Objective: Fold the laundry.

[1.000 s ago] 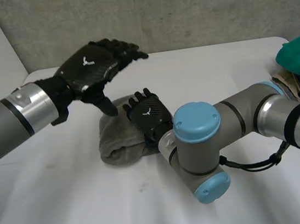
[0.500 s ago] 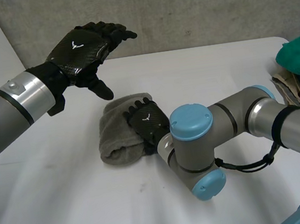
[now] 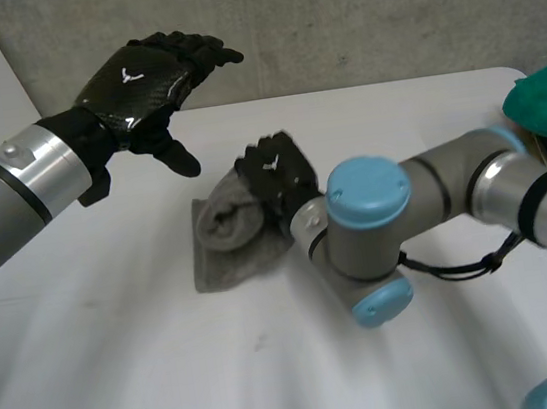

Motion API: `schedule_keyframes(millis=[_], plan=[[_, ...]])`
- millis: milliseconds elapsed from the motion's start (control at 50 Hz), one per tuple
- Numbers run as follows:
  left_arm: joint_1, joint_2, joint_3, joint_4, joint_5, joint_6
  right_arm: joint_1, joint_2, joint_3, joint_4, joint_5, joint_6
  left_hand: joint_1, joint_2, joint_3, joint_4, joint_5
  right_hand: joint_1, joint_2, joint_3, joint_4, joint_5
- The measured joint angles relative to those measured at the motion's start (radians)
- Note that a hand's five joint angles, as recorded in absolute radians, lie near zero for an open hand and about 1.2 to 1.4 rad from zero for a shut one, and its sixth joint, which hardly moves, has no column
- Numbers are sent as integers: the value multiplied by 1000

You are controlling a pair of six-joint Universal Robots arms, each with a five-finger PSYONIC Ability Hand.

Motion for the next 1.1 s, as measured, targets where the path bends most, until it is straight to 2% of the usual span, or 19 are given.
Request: schedule_keyframes(millis=[160, 260, 360, 380, 400, 440, 500, 540, 720, 840, 1100], plan=[[13, 31, 3, -1, 5, -5, -55, -100, 44, 77, -10, 14, 0, 0, 0, 0, 0, 0, 0, 9, 0, 0], [12, 40, -20, 0, 12, -4, -92, -138, 161, 138, -4, -27, 0, 0, 0, 0, 0, 0, 0, 11, 0, 0], [7, 38, -46, 5, 17, 0, -133, -176, 295, 110, 7, -73, 0, 0, 0, 0, 0, 0, -5, 5, -6, -1], [6, 37, -48, 6, 17, 1, -138, -181, 313, 100, 6, -77, 0, 0, 0, 0, 0, -8, -29, -37, -57, -7], [5, 35, -50, 8, 17, 1, -142, -187, 330, 89, 5, -80, 0, 0, 0, 0, 0, -124, -173, -184, -207, -117], [1, 33, -53, 12, 16, 1, -149, -198, 362, 65, -1, -81, 0, 0, 0, 0, 0, -464, -552, -554, -563, -489], [-3, 31, -52, 16, 14, 1, -151, -211, 383, 50, -4, -70, 0, 0, 0, 0, 0, -623, -747, -763, -800, -703], [-6, 32, -51, 17, 12, 1, -150, -220, 388, 50, -5, -54, 0, 0, 0, 0, 0, -668, -784, -818, -861, -762], [-2, 33, -54, 17, 11, 2, -137, -260, 397, 148, -4, 77, 0, 0, 0, 0, 0, -682, -786, -850, -884, -801], [0, 28, -61, 20, 14, 2, -112, -251, 416, 199, -3, 111, 0, 0, 0, 0, 0, -682, -786, -850, -886, -807], [-9, 23, -71, 41, 16, 1, -86, -156, 417, 28, 35, 24, 0, 0, 0, 0, 0, -677, -784, -826, -858, -734]])
